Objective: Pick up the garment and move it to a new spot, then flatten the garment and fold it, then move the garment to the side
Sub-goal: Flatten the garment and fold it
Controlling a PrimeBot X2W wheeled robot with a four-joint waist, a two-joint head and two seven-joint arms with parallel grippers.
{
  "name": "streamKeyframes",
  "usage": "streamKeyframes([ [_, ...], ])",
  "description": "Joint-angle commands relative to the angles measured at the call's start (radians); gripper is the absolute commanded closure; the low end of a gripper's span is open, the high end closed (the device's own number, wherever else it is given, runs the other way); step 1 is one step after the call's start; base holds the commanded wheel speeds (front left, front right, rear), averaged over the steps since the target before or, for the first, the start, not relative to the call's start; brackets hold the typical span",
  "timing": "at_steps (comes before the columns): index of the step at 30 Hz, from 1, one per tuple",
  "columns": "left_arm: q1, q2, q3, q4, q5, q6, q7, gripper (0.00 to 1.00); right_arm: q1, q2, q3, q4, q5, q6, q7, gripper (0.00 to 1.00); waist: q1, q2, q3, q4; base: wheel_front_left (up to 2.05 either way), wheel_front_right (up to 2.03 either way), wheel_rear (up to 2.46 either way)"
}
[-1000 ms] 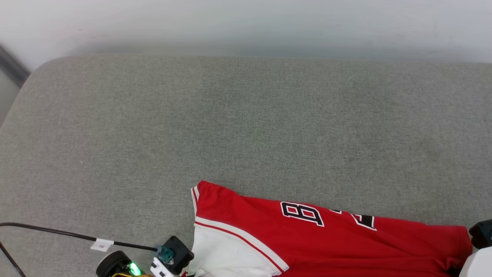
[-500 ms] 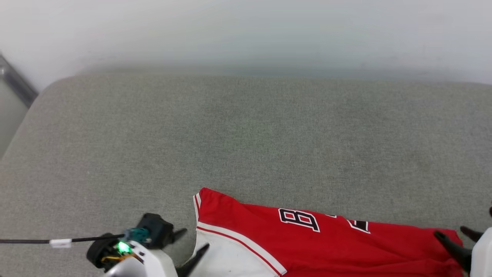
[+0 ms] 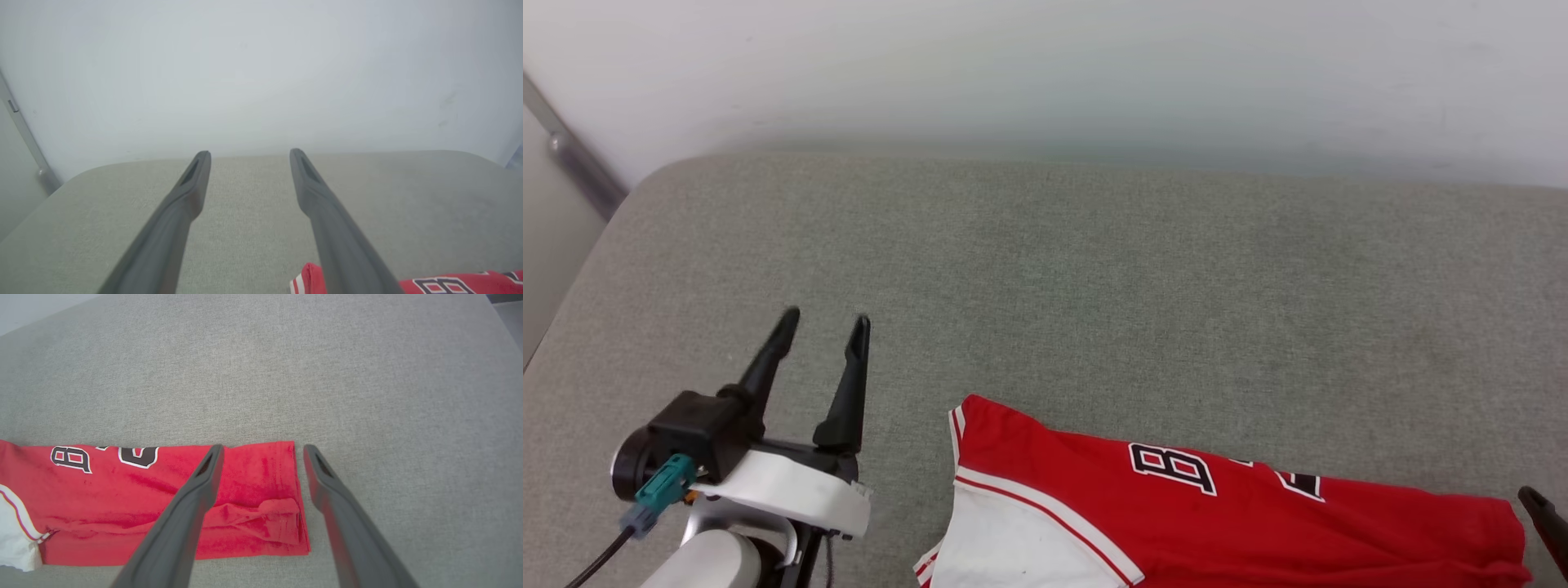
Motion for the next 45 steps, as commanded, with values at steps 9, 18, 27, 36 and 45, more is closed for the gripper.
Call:
streamKeyframes([
  [9, 0.186, -0.257, 0.366, -0.11, 0.392, -0.118, -0.005, 0.0, -0.006, 0.155, -0.122, 0.123, -0.071, 0.0, -0.016, 0.0, 0.0, -0.0001, 0.054, 0.035, 0.0, 0.0, 0.0],
  [18, 0.219, -0.394, 0.484, -0.096, 0.524, -0.267, -0.005, 0.0, -0.052, 0.174, -0.142, 0.309, -0.082, 0.0, -0.077, 0.0, 0.0, -0.0001, 0.086, 0.055, 0.0, 0.0, 0.0],
  [27, 0.211, -0.482, 0.565, -0.07, 0.595, -0.377, -0.005, 0.0, -0.06, 0.185, -0.035, 0.46, -0.031, 0.001, -0.081, 0.0, 0.0, -0.0001, 0.106, 0.069, 0.0, 0.0, 0.0],
  [36, 0.226, -0.525, 0.604, -0.047, 0.632, -0.42, -0.005, 0.0, -0.017, 0.141, 0.06, 0.46, 0.016, 0.006, -0.121, 1.0, 0.0, -0.0001, 0.077, 0.062, 0.0, 0.0, 0.0],
  [45, 0.241, -0.54, 0.618, -0.037, 0.645, -0.434, -0.005, 0.0, -0.055, 0.016, -0.034, 0.443, -0.018, -0.001, -0.239, 1.0, 0.0, -0.0001, 0.047, 0.041, 0.0, 0.0, 0.0],
])
